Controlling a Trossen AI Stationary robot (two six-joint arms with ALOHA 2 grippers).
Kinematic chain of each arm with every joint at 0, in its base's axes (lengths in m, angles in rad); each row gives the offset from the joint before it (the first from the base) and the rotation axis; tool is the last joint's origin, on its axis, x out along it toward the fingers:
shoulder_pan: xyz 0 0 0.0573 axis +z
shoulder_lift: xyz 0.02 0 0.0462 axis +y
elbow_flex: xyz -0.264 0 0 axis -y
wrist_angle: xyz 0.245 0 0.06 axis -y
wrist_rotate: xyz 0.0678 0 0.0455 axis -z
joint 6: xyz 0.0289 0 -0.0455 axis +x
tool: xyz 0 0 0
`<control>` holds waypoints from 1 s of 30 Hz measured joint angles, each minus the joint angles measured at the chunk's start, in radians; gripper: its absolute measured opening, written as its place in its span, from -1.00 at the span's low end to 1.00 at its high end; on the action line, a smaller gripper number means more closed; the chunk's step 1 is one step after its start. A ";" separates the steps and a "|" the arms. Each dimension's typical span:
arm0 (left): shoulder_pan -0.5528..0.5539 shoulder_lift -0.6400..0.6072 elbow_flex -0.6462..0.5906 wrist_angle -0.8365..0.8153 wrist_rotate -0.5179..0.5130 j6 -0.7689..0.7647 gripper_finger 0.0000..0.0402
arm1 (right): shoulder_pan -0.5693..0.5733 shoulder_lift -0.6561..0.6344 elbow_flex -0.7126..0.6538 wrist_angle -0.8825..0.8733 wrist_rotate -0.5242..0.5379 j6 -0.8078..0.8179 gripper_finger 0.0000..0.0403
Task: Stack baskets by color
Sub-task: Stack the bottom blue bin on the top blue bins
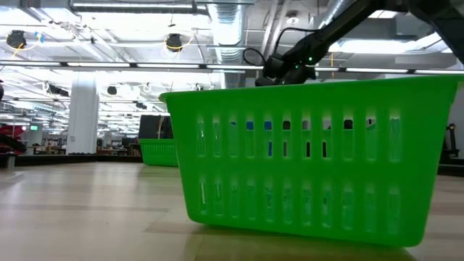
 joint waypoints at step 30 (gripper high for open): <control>0.000 0.039 0.000 0.001 -0.023 0.000 0.36 | 0.006 0.017 -0.047 -0.005 0.010 -0.025 -0.97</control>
